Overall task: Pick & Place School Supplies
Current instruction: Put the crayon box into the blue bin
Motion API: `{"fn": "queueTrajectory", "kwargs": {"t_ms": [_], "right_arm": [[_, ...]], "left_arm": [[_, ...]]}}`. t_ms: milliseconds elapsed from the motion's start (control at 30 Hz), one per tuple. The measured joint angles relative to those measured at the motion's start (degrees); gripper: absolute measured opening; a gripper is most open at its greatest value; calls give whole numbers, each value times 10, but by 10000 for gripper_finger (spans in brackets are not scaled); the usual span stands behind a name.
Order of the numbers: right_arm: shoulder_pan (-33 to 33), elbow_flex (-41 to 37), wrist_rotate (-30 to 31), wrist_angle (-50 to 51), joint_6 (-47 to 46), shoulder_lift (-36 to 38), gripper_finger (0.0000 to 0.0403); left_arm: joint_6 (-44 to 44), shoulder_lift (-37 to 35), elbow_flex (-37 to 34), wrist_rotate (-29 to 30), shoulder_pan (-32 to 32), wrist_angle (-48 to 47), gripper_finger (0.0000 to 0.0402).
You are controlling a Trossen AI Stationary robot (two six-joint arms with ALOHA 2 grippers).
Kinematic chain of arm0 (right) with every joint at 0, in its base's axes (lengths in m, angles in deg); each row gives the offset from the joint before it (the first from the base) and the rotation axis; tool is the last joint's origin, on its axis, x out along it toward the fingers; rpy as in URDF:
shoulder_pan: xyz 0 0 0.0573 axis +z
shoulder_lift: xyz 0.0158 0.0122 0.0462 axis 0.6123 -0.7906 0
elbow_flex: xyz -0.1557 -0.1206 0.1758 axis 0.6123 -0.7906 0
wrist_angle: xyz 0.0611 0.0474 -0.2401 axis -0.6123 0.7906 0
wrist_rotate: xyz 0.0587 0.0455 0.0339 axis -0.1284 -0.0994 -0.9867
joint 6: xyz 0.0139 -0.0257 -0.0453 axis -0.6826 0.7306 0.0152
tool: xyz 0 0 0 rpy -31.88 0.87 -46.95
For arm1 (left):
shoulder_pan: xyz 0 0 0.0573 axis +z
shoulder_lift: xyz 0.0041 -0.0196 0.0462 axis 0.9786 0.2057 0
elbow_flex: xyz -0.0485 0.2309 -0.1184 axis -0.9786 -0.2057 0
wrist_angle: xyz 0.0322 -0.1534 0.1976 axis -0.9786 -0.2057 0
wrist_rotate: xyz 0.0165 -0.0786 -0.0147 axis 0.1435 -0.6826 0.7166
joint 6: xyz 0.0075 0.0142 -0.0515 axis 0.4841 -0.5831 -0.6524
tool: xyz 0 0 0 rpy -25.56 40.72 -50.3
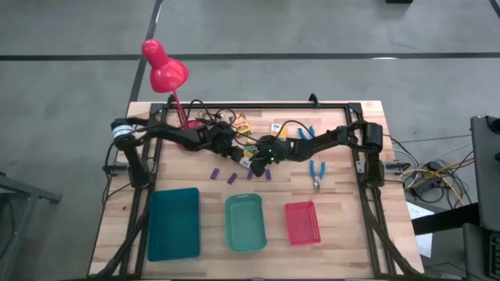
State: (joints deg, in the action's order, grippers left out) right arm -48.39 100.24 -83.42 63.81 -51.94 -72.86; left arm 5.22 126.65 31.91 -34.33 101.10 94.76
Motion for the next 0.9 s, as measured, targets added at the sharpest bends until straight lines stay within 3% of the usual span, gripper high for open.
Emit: {"fn": "queueTrajectory", "kwargs": {"t_ms": [267,500,900], "right_arm": [[0,0,-1,3,0,0,68],[0,0,-1,3,0,0,68],[0,0,1,3,0,0,68]], "left_arm": [[-1,30,1,-57,11,61,154],[-8,34,0,-65,13,69,147],[-12,35,0,-70,16,69,71]]}}
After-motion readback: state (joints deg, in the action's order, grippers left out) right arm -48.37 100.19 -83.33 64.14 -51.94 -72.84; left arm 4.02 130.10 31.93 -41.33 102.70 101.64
